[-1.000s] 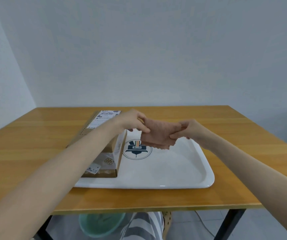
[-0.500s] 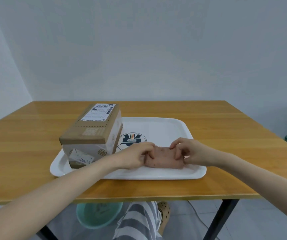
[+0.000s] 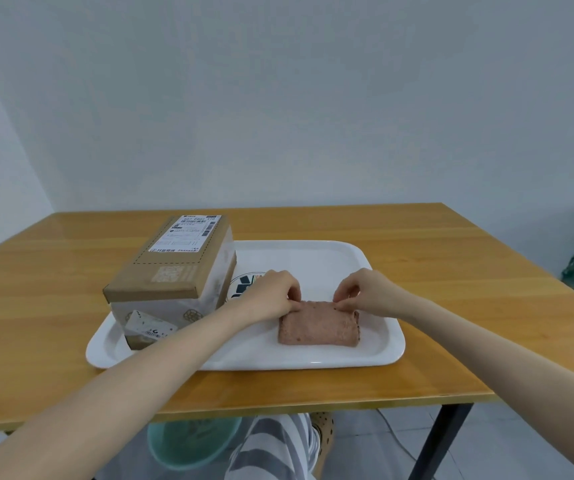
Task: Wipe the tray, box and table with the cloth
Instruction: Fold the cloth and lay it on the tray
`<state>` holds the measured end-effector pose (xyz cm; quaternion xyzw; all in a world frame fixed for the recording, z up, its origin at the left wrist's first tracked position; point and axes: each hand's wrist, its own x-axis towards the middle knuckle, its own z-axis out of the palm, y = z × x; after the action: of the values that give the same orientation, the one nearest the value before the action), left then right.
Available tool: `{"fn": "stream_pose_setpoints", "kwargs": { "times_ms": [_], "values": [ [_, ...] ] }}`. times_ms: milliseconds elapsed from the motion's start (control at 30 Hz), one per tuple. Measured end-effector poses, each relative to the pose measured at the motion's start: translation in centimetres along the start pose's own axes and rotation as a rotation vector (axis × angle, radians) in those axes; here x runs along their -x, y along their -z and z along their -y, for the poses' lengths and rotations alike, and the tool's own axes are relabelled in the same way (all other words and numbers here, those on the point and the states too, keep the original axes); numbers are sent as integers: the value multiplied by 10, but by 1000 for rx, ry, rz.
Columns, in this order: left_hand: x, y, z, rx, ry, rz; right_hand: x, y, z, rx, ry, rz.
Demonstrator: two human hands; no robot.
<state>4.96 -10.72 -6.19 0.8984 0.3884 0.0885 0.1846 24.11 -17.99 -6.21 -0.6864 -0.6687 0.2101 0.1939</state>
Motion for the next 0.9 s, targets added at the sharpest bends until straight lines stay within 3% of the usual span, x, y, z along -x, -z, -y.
{"fn": "stream_pose_setpoints", "kwargs": {
  "times_ms": [133,300,467,733,833,900],
  "values": [
    [-2,7,-2,-5,10,-44,-6,4,7,71,73,-66],
    [-4,11,0,18,40,-71,-11,4,10,172,82,109],
    [-8,12,2,29,42,-59,-18,8,12,72,71,41],
    [-6,6,1,-291,105,69,-26,0,13,253,-48,60],
    [0,9,2,-117,147,222,-16,11,10,22,-198,184],
    [3,10,3,61,176,263,-10,11,8,8,-184,222]
  ]
}}
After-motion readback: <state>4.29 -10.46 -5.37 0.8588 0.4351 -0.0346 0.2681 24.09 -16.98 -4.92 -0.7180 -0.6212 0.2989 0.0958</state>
